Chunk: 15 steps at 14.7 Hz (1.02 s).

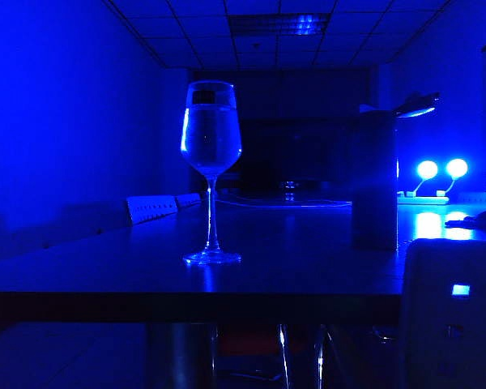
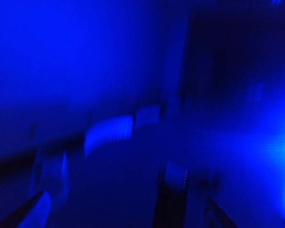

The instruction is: Pick up the black thermos cup, pour some water from it into the stemmed glass, and then put the thermos cup back on the table.

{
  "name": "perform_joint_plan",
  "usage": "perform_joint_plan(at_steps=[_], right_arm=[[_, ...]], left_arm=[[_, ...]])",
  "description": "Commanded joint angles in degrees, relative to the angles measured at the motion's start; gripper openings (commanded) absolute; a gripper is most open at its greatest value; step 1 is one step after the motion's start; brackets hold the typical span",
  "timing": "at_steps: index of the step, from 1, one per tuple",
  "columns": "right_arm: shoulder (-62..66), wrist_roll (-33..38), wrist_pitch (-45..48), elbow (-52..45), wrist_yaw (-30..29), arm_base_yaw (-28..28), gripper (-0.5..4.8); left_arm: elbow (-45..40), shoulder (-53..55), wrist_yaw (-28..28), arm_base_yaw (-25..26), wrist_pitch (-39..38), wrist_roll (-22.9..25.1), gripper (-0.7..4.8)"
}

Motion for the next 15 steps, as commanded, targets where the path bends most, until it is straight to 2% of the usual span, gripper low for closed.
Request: perform_joint_plan(at_steps=[1, 4, 7, 9, 11, 14, 15], right_arm=[[-0.74, 0.72, -5.22, 1.33, -1.27, 0.26, 4.17], [-0.94, 1.05, -9.31, 1.31, -2.60, 0.26, 4.17], [-2.25, 1.07, -12.52, 1.29, -3.89, 0.26, 4.17], [-3.93, 1.03, -15.89, 0.92, -4.83, 0.26, 4.17], [-5.57, 1.05, -19.78, -0.35, -7.45, 0.26, 4.17], [-8.00, 1.36, -18.34, -6.56, -7.69, 0.26, 4.17], [-8.33, 3.39, -15.91, -9.44, -7.67, 0.26, 4.17]], left_arm=[[0.11, -0.68, 1.22, 0.02, -7.98, -1.49, 4.79], [-2.08, -0.68, 2.23, 0.02, -13.84, -1.95, 4.79], [-8.41, -0.79, 8.79, 0.02, -13.81, -3.30, 4.79], [-12.37, -1.05, 9.40, 0.02, -12.50, -3.67, 4.79], [-18.34, -2.32, 10.84, 0.00, -5.44, -4.59, 4.79], [-29.68, -2.84, 12.46, 0.00, 7.87, -5.25, 4.79], [-33.73, -2.84, 13.00, 0.00, 12.94, -5.33, 4.79]])
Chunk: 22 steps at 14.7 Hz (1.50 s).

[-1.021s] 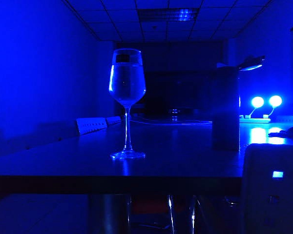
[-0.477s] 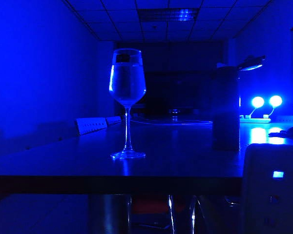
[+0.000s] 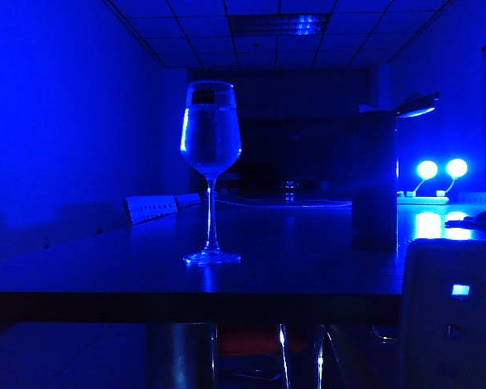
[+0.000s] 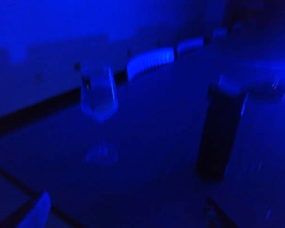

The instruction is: Pick up the black thermos cup, pour some water from it into the stemmed glass, and then put the thermos cup back on the table.

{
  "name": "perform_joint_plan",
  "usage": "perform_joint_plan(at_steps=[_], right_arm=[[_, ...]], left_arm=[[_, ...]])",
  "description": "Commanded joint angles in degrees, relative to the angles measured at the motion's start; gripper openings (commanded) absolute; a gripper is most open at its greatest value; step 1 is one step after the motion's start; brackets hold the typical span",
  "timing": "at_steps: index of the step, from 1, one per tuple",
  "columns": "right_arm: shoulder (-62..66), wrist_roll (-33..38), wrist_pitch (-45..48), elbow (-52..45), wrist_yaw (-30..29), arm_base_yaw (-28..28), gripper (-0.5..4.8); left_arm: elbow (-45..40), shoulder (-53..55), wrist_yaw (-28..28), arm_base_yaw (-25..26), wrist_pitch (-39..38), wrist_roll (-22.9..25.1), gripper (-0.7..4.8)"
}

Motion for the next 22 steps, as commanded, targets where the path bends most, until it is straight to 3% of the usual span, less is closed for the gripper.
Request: perform_joint_plan(at_steps=[1, 4, 5, 6, 8, 13, 22], right_arm=[[-0.59, 4.87, 6.93, -6.73, 0.09, 0.07, 4.05], [-0.63, 8.96, 16.33, -15.58, 0.11, 0.07, 0.76], [-0.68, 9.07, 18.38, -18.16, 0.13, 0.07, 0.28], [-0.70, 9.05, 20.17, -20.72, 0.13, 0.07, -0.06], [-0.70, 9.05, 20.74, -24.09, 1.77, 0.07, -0.07], [-0.94, 8.98, 23.15, -28.33, 8.17, 0.07, -0.07], [-0.94, 9.01, 19.71, -29.11, 8.98, 0.07, -0.06]], left_arm=[[-9.75, 0.04, 1.55, 0.00, 14.32, -0.31, 4.79], [-19.12, 0.07, 1.22, 0.02, 23.45, -0.24, 0.84], [-21.79, 0.04, 0.92, 0.02, 26.53, -0.26, 0.03], [-24.22, 0.07, -1.09, 0.00, 29.35, -0.31, -0.05], [-26.71, 0.04, -4.52, 0.02, 31.17, 0.11, -0.06], [-33.92, 0.04, -4.74, 0.00, 40.26, 0.20, -0.05], [-36.04, 0.02, -4.33, 0.00, 38.71, -0.04, 0.26]])
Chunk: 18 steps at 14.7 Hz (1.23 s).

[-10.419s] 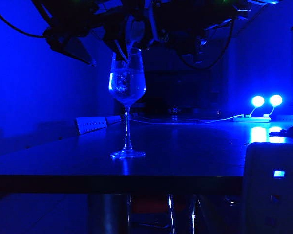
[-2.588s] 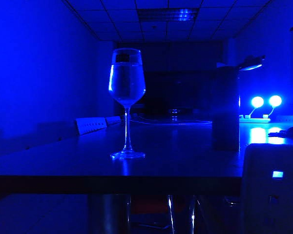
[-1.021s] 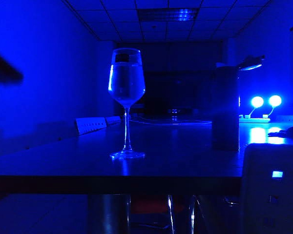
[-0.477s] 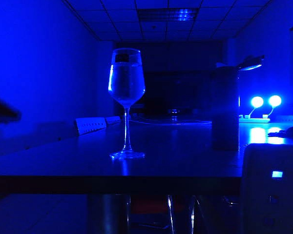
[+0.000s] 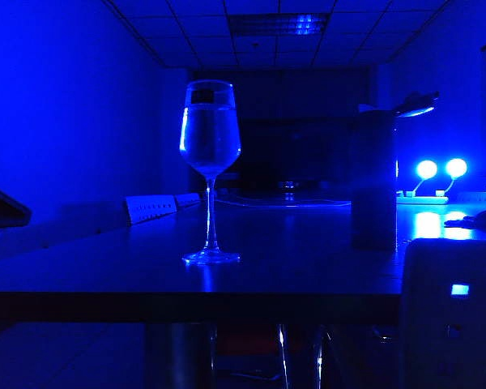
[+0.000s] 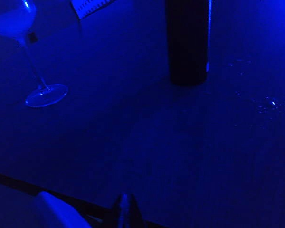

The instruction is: Pick up the black thermos cup, pour some water from it into the stemmed glass, and then put the thermos cup back on the table.

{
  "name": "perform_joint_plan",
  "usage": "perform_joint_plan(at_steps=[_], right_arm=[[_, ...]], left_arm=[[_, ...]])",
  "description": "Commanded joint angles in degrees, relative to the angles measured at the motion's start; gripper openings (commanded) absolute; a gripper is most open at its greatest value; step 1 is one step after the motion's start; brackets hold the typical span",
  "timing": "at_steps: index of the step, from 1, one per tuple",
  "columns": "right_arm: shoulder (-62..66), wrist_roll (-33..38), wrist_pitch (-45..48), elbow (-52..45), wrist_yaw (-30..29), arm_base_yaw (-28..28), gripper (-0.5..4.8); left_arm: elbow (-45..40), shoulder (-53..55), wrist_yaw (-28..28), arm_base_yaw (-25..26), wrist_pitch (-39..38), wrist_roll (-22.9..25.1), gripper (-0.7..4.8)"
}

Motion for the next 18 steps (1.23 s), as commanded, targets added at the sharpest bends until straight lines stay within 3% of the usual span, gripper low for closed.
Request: perform_joint_plan(at_steps=[1, 2, 5, 8, 10, 15, 18], right_arm=[[-0.13, 0.07, 0.55, -0.26, 0.09, 0.04, -0.06], [-0.33, 0.07, 0.48, -0.26, 0.07, 0.04, -0.06], [-1.20, 0.07, 1.95, -0.17, -0.20, -2.49, -0.06], [-1.20, 0.07, 1.88, -0.17, -0.15, -7.85, -0.06], [-1.20, 0.07, 1.88, -0.17, -0.22, -9.60, -0.06], [-1.20, 0.02, 1.84, -0.20, 0.26, -14.29, -0.06], [-1.20, 0.02, 1.86, -0.17, 0.22, -14.25, -0.06]], left_arm=[[-0.04, -0.11, 0.24, 0.00, 0.33, 0.15, 0.26], [-0.02, -2.03, 0.31, 0.79, -0.39, 0.17, 0.26], [-0.02, -8.07, 7.61, 16.41, -0.55, 0.15, 0.26], [-0.04, -15.80, 7.13, 32.44, -0.52, 0.17, 0.26], [-0.04, -18.49, 6.86, 39.32, 0.83, 0.17, 0.26], [-0.04, -18.47, 7.34, 41.27, 0.37, 0.17, 0.26], [-0.04, -18.47, 7.37, 41.29, 0.37, 0.17, 0.26]])
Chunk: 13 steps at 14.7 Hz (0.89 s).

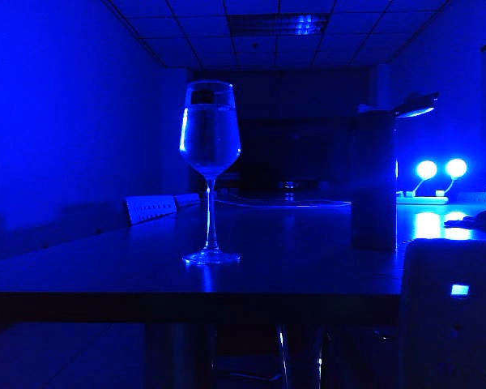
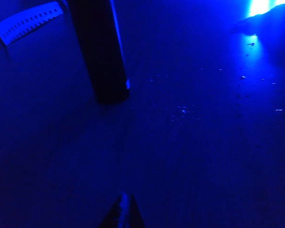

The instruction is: Pick up the black thermos cup, pour some water from it into the stemmed glass, and then put the thermos cup back on the table.

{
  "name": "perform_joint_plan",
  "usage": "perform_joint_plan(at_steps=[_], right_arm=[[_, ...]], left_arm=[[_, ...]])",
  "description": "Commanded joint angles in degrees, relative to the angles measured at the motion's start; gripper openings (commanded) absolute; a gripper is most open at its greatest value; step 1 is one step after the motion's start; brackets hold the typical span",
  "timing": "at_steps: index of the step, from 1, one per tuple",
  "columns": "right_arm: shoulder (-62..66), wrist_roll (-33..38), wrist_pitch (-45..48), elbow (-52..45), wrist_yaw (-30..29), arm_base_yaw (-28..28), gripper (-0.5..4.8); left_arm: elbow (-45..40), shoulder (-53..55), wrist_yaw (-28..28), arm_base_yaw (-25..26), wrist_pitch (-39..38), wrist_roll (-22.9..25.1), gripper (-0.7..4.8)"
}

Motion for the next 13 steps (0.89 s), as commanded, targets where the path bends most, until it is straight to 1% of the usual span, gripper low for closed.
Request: perform_joint_plan(at_steps=[1, 2, 5, 13], right_arm=[[0.00, 0.00, 0.96, -0.17, 0.09, 0.13, -0.06], [0.00, -0.20, 1.11, -0.17, 0.11, 0.13, -0.06], [0.00, -0.52, 2.89, -0.17, 5.55, 0.11, -0.06], [0.00, -0.52, 2.67, -0.17, 5.51, 0.13, -0.06]], left_arm=[[-0.02, 0.02, 0.28, 0.04, 0.94, 0.52, 0.26], [-0.04, 0.02, -0.11, 0.04, 0.68, 0.50, 0.26], [-0.02, 0.02, -13.07, 0.07, 1.68, 0.52, 0.26], [-0.04, 0.02, -12.98, 0.07, 1.57, 0.52, 0.26]])
